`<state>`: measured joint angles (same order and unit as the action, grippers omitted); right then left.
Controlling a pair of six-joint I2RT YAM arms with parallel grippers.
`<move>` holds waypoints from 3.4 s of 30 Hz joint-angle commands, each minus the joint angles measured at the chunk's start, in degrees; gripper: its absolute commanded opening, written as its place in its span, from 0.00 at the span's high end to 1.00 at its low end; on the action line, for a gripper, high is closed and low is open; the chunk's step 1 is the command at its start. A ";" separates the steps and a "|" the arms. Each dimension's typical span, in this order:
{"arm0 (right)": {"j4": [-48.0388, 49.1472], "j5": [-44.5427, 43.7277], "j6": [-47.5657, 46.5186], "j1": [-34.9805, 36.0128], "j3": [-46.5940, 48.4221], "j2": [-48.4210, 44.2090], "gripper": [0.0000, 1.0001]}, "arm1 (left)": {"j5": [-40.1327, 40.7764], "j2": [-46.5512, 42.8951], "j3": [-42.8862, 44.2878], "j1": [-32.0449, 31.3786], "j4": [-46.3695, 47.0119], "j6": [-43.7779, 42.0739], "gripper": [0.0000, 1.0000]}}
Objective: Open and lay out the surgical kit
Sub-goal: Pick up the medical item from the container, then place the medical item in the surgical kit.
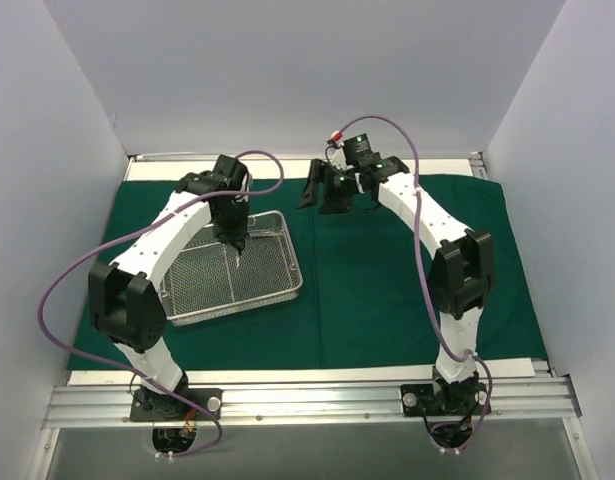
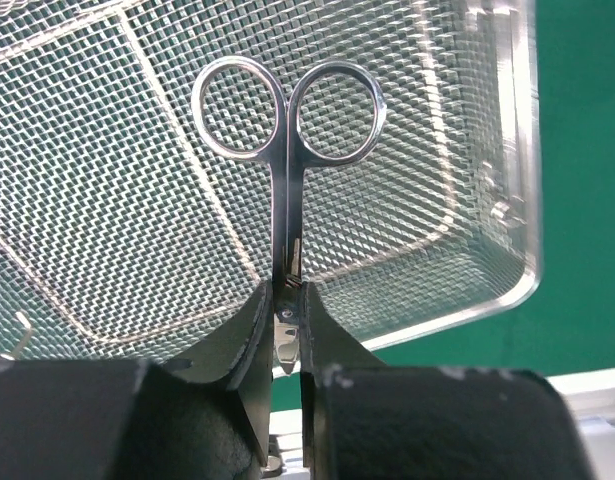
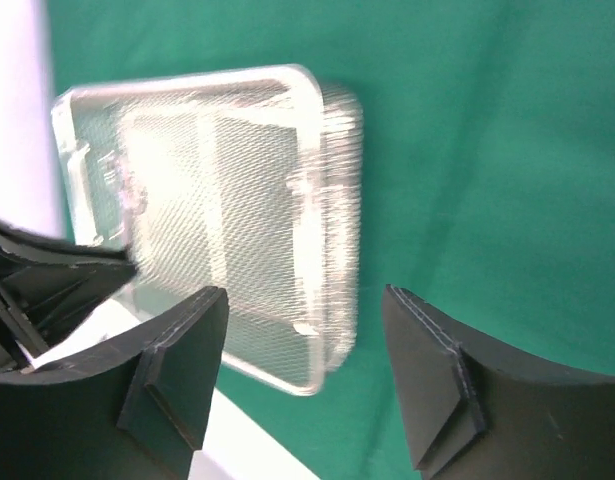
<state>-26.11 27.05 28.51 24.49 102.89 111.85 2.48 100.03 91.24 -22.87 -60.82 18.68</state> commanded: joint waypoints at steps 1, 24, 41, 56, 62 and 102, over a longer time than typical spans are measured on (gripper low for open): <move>9.46 13.72 3.38 1.87 0.82 1.44 0.34 | -5.11 -3.61 1.31 0.37 0.08 -0.40 0.98; 22.33 21.47 15.17 7.41 -1.20 6.27 0.54 | -12.33 -4.05 5.79 -0.42 1.93 3.30 0.98; 25.14 22.87 17.80 9.17 -2.61 7.24 0.67 | -11.97 -3.70 7.46 -1.03 1.49 3.12 0.98; 29.62 24.80 21.06 9.79 -4.28 8.29 1.00 | -12.24 -4.05 7.63 -1.21 2.02 3.03 0.98; 31.81 23.32 23.76 8.38 -6.64 7.33 1.00 | -11.97 -4.31 7.90 -0.60 2.10 3.21 0.72; 61.08 -3.23 42.50 -34.68 -35.47 3.45 1.00 | -16.54 -14.34 -8.80 17.25 5.18 -5.67 0.47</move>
<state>30.00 24.47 69.78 -10.09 68.62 113.27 -12.47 85.32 81.32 -6.20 -57.41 14.11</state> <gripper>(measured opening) 0.056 0.533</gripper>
